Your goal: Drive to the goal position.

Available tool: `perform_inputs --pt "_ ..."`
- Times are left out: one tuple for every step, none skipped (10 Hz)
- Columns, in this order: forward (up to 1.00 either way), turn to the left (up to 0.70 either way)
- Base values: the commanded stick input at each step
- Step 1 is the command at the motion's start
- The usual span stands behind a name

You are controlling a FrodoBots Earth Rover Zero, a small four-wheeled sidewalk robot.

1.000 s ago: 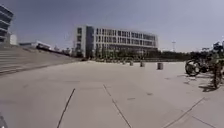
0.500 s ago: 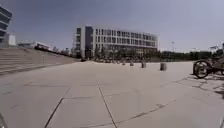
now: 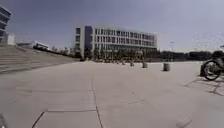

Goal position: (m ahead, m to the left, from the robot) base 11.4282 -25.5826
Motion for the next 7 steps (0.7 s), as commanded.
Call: perform_inputs --pt "1.00 -0.40" --pt "1.00 -0.33" --pt "1.00 -0.12" --pt "1.00 0.00" --pt "1.00 0.00" --pt "1.00 0.00" --pt "1.00 0.00"
